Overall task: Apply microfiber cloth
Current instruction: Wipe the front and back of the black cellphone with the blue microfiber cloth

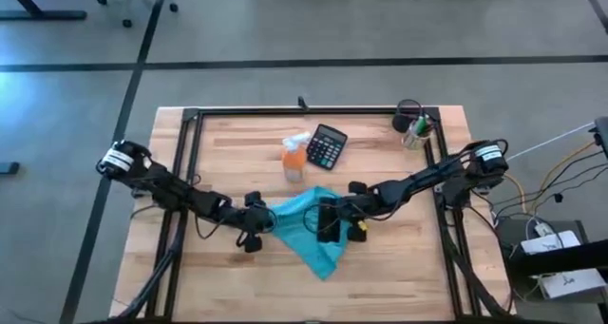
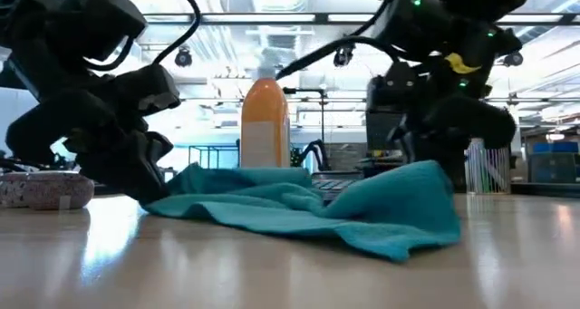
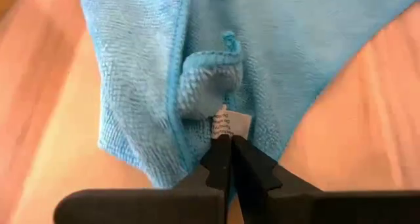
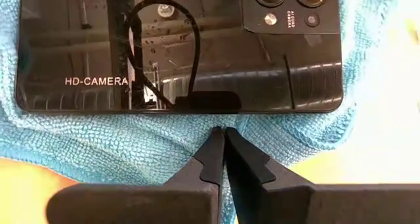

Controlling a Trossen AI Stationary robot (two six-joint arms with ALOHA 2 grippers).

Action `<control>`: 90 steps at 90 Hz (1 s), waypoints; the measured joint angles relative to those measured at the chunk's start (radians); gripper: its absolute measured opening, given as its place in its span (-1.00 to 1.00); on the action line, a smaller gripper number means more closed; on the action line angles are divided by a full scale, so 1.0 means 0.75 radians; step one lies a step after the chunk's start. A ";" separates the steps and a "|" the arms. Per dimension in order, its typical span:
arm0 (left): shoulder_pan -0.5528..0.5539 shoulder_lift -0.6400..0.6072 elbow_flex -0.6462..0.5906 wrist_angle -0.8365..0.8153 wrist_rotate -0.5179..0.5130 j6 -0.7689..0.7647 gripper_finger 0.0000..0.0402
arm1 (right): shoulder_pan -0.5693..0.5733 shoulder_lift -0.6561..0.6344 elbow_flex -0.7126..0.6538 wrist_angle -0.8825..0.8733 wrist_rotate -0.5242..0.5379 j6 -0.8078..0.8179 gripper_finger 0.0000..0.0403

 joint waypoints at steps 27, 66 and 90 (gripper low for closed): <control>-0.001 -0.001 0.004 -0.039 0.000 0.020 -1.00 | 0.036 -0.071 -0.013 -0.176 0.048 -0.050 -1.00; -0.001 -0.025 0.062 -0.074 0.084 0.100 -1.00 | 0.064 -0.108 0.071 -0.158 0.105 -0.104 -1.00; -0.001 0.051 0.090 0.201 0.107 0.132 -1.00 | 0.105 -0.106 0.053 -0.095 0.102 -0.044 -1.00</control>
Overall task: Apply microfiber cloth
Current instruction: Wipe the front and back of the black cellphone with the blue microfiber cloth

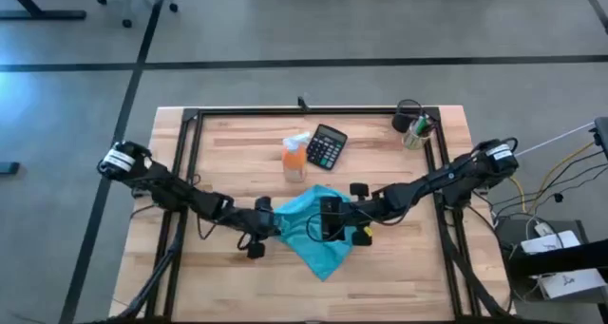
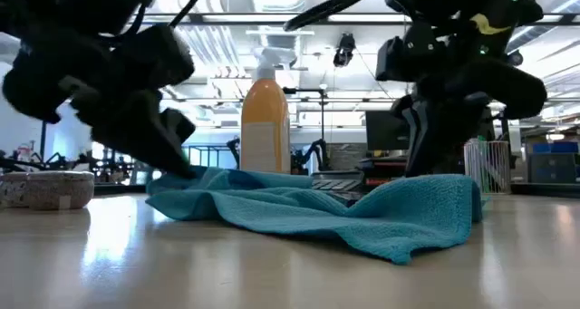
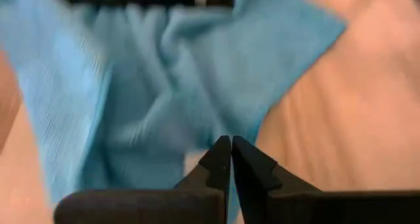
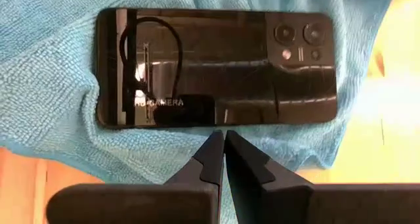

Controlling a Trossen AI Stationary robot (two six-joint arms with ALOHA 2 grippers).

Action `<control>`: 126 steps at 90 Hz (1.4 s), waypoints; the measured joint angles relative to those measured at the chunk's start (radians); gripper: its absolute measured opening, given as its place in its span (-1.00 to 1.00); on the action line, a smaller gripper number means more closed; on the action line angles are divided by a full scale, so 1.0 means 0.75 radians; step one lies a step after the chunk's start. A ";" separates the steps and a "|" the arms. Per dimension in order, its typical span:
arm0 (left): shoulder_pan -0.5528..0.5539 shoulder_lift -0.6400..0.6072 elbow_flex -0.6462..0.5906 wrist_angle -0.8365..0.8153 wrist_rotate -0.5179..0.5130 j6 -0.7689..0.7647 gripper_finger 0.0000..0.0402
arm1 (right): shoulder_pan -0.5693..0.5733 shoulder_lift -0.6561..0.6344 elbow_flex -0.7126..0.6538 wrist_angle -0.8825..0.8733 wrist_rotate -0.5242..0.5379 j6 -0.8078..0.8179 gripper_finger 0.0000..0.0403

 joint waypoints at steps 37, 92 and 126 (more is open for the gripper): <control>0.000 0.264 0.024 0.137 0.007 -0.091 -1.00 | 0.009 0.020 -0.088 -0.161 0.012 0.132 -1.00; 0.046 0.031 0.155 0.022 0.033 0.179 -1.00 | 0.007 -0.009 0.040 -0.361 0.154 0.060 -1.00; 0.288 0.272 0.458 -0.044 0.115 0.384 -1.00 | 0.210 -0.005 0.096 -0.193 0.136 0.289 -1.00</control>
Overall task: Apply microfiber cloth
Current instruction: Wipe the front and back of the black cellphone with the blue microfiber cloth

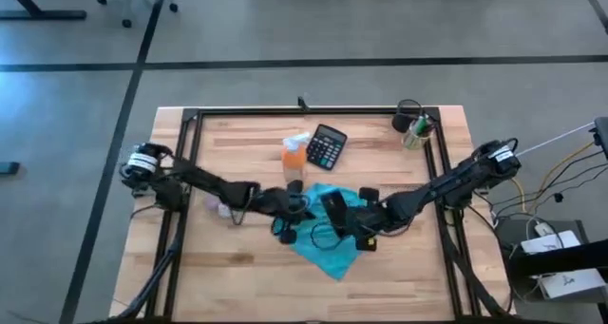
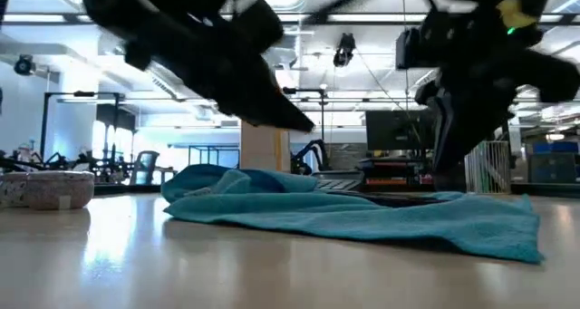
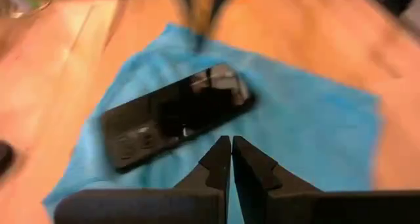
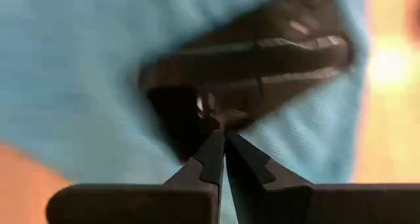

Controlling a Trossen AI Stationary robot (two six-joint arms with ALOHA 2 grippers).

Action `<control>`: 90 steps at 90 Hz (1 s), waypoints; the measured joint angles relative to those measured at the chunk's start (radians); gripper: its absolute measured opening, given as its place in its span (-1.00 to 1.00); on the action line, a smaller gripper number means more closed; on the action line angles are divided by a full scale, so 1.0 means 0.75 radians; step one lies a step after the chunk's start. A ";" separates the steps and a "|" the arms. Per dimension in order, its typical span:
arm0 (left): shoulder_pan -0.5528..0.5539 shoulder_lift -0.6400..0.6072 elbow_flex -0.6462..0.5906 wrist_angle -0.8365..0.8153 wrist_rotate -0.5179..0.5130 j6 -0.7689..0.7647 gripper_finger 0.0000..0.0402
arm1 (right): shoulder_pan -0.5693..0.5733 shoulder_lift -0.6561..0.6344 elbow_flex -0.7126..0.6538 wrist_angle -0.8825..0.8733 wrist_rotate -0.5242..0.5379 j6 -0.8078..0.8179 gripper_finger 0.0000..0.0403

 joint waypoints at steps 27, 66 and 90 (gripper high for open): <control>0.083 0.259 0.220 0.004 0.005 0.127 -1.00 | 0.235 0.057 -0.002 0.375 0.028 0.142 -1.00; 0.109 0.351 0.306 -0.103 0.003 0.131 -1.00 | 0.258 0.305 0.000 0.533 0.038 0.391 -0.53; 0.109 0.351 0.305 -0.108 -0.002 0.106 -1.00 | 0.260 0.351 0.003 0.500 0.044 0.233 -0.20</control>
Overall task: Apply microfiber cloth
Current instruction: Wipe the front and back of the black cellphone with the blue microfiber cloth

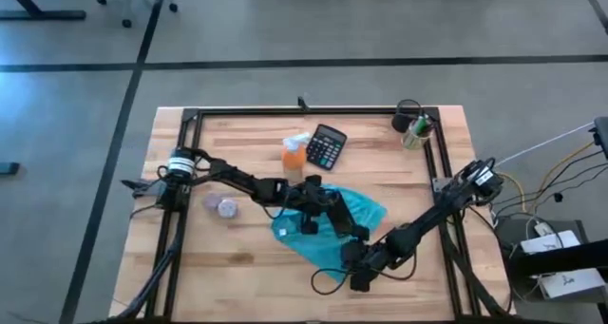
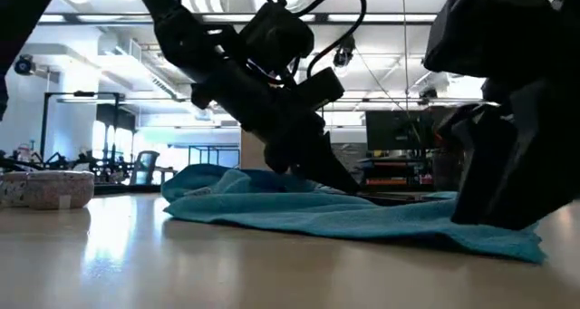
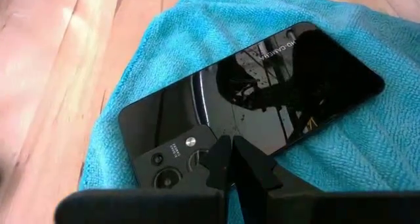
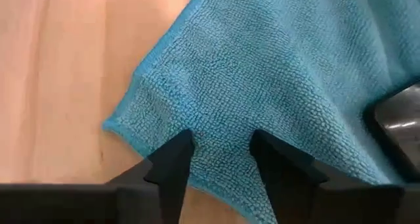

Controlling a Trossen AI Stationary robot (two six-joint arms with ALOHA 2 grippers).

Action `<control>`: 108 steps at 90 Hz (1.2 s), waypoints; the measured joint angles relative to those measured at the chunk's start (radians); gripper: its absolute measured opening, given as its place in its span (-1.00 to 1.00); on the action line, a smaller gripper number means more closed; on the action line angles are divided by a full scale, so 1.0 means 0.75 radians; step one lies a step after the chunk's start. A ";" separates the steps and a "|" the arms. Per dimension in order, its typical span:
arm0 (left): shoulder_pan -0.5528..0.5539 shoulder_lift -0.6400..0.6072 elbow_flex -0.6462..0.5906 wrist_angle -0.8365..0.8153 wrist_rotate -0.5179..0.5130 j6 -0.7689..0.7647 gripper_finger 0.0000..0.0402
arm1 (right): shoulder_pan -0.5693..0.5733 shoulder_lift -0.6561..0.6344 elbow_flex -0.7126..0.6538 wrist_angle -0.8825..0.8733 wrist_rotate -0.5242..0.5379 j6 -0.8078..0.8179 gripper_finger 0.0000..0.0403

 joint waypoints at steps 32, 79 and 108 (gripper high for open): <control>0.000 -0.002 0.000 -0.034 0.000 -0.010 -1.00 | -0.002 -0.010 -0.004 -0.056 -0.140 -0.022 -0.40; 0.000 -0.002 -0.001 -0.036 -0.001 -0.001 -1.00 | -0.010 -0.274 -0.016 -0.061 0.102 -0.179 -0.99; -0.004 -0.002 -0.002 -0.036 0.000 0.000 -1.00 | -0.165 -0.337 -0.018 -0.094 0.346 -0.312 -1.00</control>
